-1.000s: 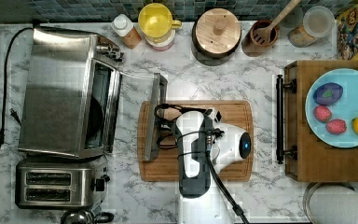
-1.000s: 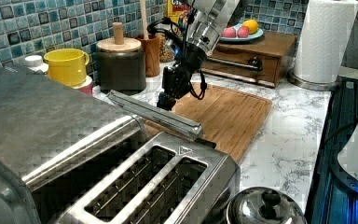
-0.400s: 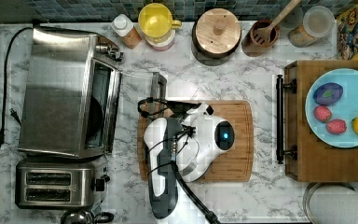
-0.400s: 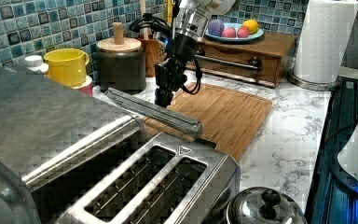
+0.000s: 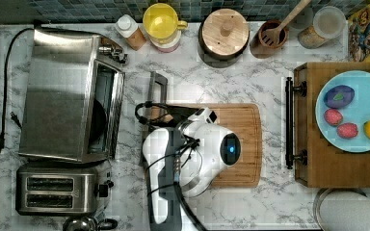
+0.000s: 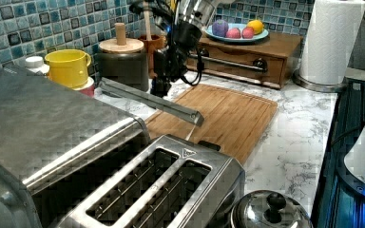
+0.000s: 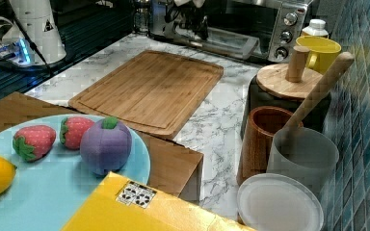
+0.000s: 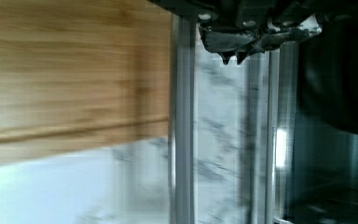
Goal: Close the oven.
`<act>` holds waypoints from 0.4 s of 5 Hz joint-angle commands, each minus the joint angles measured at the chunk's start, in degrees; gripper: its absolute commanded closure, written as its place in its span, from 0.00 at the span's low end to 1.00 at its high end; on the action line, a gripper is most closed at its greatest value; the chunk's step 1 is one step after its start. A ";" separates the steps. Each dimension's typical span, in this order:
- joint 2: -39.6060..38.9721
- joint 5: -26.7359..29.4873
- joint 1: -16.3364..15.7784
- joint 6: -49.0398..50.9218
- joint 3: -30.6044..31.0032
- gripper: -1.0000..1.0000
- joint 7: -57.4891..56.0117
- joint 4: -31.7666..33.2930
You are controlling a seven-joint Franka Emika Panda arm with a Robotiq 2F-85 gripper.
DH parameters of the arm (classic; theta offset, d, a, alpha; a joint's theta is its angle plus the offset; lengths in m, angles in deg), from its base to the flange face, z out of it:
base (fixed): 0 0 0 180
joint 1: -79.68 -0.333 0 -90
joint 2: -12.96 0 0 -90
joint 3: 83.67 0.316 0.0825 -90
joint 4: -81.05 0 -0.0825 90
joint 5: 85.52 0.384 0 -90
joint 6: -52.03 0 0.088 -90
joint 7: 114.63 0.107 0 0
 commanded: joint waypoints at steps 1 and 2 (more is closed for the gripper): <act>-2.80 -43.75 -9.24 5.11 17.30 1.00 37.37 -26.49; -6.13 -63.86 -9.32 8.28 21.79 1.00 59.85 -31.32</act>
